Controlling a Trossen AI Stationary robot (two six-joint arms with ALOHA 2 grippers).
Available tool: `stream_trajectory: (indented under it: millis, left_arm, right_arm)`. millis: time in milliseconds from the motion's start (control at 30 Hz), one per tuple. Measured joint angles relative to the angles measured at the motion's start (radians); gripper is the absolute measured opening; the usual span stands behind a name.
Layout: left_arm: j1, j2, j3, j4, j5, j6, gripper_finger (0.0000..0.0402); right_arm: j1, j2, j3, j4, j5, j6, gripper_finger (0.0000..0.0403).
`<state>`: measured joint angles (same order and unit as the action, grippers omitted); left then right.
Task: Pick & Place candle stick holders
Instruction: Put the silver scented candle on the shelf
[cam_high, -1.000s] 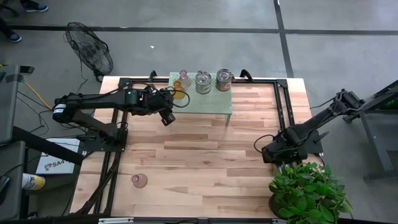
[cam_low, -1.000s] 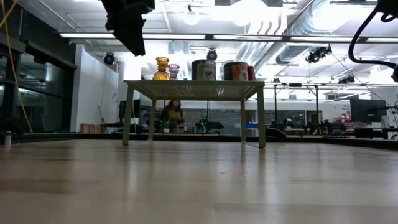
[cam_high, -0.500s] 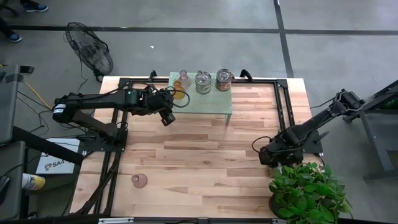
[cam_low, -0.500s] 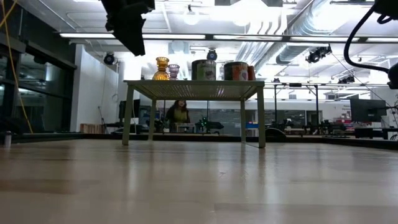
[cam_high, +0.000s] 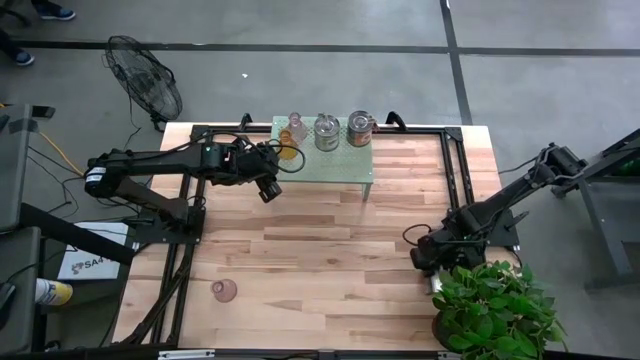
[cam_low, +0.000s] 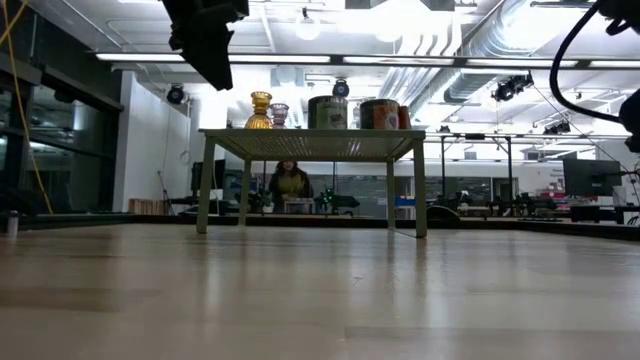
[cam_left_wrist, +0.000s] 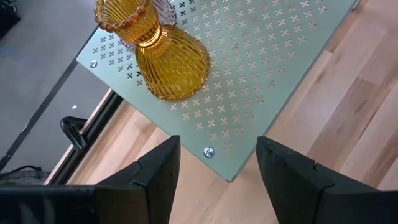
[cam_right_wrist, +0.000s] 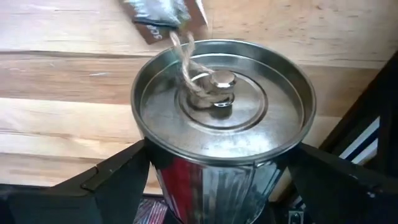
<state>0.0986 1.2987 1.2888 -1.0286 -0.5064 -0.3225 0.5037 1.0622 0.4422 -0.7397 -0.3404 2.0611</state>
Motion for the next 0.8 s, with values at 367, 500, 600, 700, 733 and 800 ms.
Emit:
stream_trajectory:
  millis: [367, 500, 600, 700, 733, 800]
  left_arm:
    - [0.0, 0.0, 0.0, 0.004, -0.001, 0.004, 0.0205]
    - [0.0, 0.0, 0.0, 0.008, -0.001, 0.004, 0.0205]
    - [0.0, 0.0, 0.0, 0.008, -0.001, 0.004, 0.0205]
    - [0.0, 0.0, 0.0, 0.008, -0.002, 0.004, 0.0205]
    - [0.0, 0.0, 0.0, 0.007, -0.002, 0.004, 0.0205]
    - [0.0, 0.0, 0.0, 0.007, -0.004, 0.004, 0.0205]
  right_arm:
    - [0.0, 0.04, 0.002, 0.015, 0.037, -0.002, 0.0352]
    - [-0.001, 0.08, 0.004, 0.042, 0.039, -0.021, 0.0354]
    - [0.0, 0.104, 0.005, 0.061, 0.046, -0.019, 0.0359]
    - [0.0, 0.128, 0.005, 0.077, 0.063, -0.019, 0.0364]
    - [0.0, 0.135, 0.005, 0.083, 0.069, -0.017, 0.0364]
    - [0.001, 0.149, 0.005, 0.095, 0.075, -0.007, 0.0364]
